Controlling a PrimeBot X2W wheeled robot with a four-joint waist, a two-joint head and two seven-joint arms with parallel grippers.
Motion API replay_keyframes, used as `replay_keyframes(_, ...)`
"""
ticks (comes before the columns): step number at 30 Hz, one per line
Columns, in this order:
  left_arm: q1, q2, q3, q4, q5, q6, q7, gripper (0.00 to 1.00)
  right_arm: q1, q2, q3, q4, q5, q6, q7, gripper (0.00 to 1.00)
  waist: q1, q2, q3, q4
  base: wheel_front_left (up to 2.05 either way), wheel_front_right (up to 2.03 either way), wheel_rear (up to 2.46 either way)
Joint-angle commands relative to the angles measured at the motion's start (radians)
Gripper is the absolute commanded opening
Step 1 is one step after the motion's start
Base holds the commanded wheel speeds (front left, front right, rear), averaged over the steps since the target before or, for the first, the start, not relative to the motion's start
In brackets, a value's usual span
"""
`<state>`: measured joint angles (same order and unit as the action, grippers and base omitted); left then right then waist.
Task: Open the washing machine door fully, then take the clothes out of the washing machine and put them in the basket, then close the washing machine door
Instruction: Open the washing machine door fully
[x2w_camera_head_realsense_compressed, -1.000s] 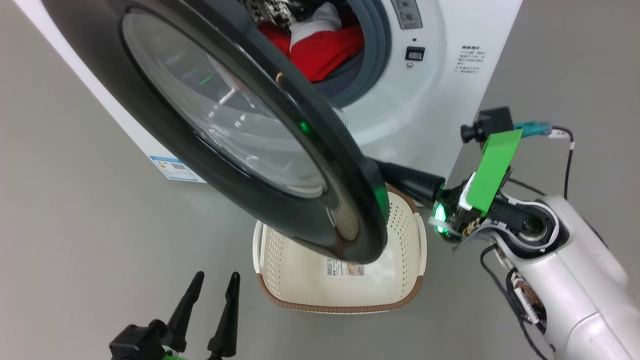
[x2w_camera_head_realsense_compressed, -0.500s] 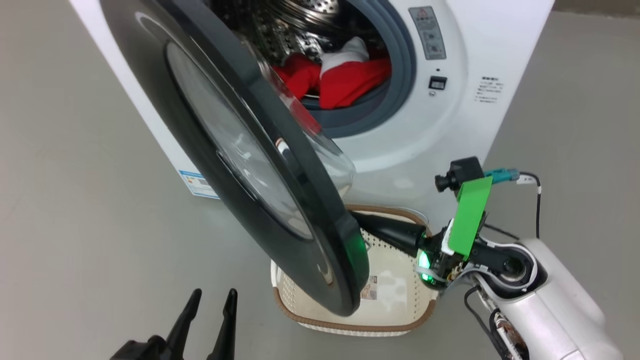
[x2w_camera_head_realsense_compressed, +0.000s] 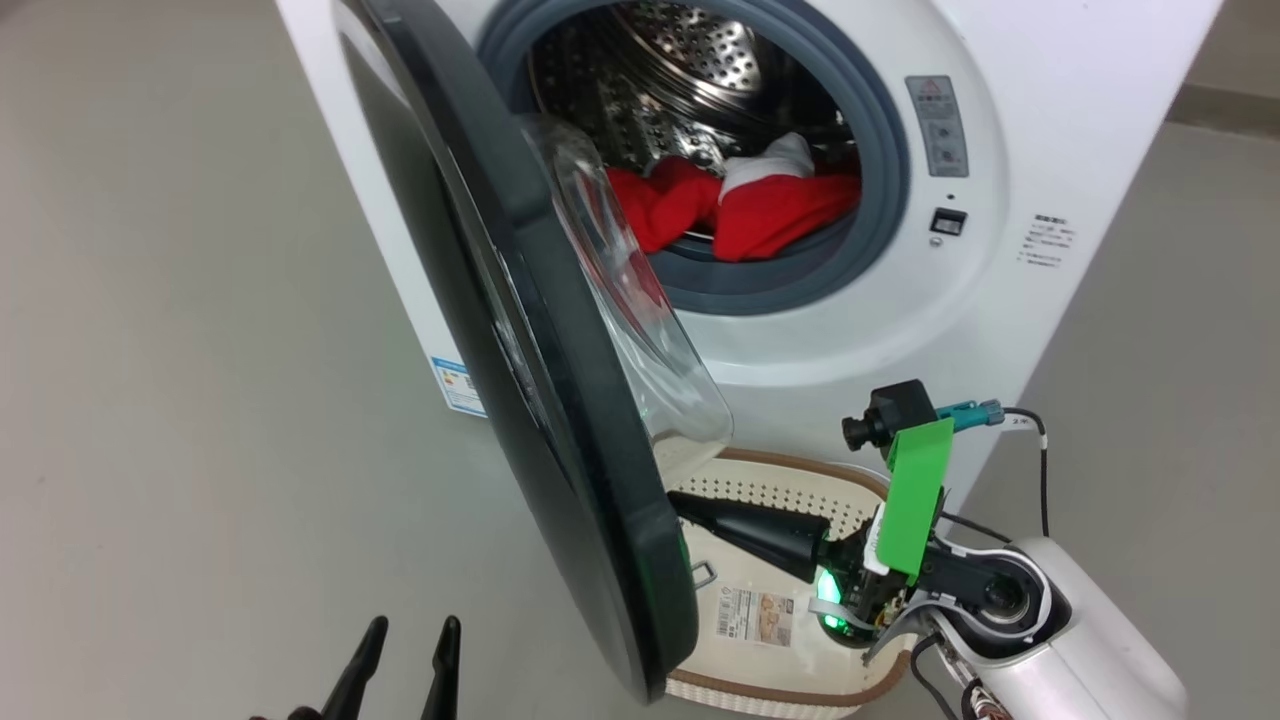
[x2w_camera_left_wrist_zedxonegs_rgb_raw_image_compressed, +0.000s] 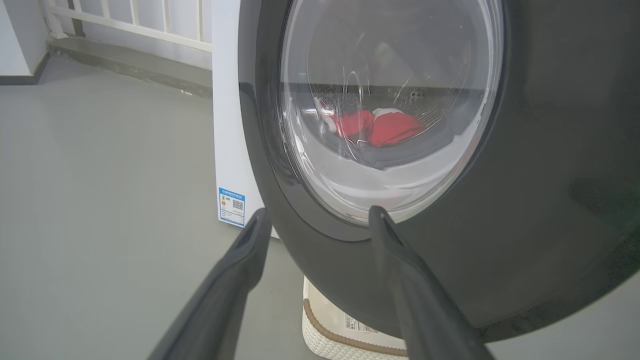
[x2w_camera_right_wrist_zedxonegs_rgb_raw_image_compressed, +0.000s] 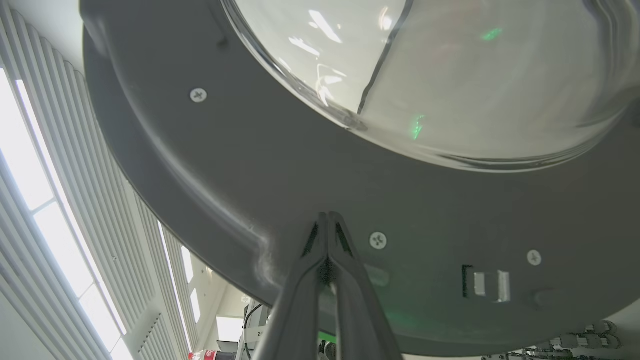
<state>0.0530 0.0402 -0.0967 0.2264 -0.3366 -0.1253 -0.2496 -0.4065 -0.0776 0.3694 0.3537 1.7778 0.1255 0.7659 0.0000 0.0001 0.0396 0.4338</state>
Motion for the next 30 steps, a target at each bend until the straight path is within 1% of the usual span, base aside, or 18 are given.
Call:
replay_keyframes(1,-0.002,0.01,0.036,-0.02,0.009,-0.005,-0.012,1.0,0.001,0.026,0.022,-0.039,0.004,0.005,0.001,0.0,0.0,-0.0001,-0.024,0.03,0.0,0.0,0.0)
replay_keyframes(5,0.007,0.01,0.044,-0.019,0.018,0.002,-0.012,1.0,0.015,0.027,0.056,-0.062,0.038,0.005,-0.021,0.0,0.0,-0.0001,-0.042,0.055,0.0,0.0,0.0)
replay_keyframes(11,0.013,0.01,0.057,-0.034,0.015,0.01,-0.012,1.0,0.003,0.027,0.121,-0.073,0.066,0.005,-0.045,0.0,0.0,-0.0001,-0.04,0.064,0.0,0.0,0.0)
replay_keyframes(18,0.004,0.01,0.059,-0.049,0.004,0.023,-0.012,1.0,-0.024,0.027,0.173,-0.075,0.084,0.005,-0.075,0.0,0.0,-0.0001,-0.028,0.072,0.0,0.0,0.0)
replay_keyframes(23,0.001,0.01,0.062,-0.055,-0.001,0.029,-0.012,1.0,-0.033,0.027,0.192,-0.075,0.087,0.005,-0.092,0.0,0.0,-0.0001,-0.02,0.075,0.0,0.0,0.0)
replay_keyframes(28,0.002,0.01,0.068,-0.056,-0.001,0.028,-0.012,1.0,-0.031,0.027,0.188,-0.074,0.075,0.005,-0.114,0.0,0.0,-0.0001,-0.019,0.074,0.0,0.0,0.0)
replay_keyframes(29,0.002,0.01,0.068,-0.055,-0.001,0.028,-0.012,1.0,-0.03,0.027,0.184,-0.074,0.07,0.005,-0.12,0.05,0.0,-0.0001,-0.02,0.074,0.0,0.0,0.0)
replay_keyframes(30,0.002,0.01,0.068,-0.054,-0.001,0.028,-0.012,1.0,-0.028,0.027,0.18,-0.073,0.065,0.005,-0.127,0.16,0.0,-0.0001,-0.02,0.073,0.0,0.0,0.0)
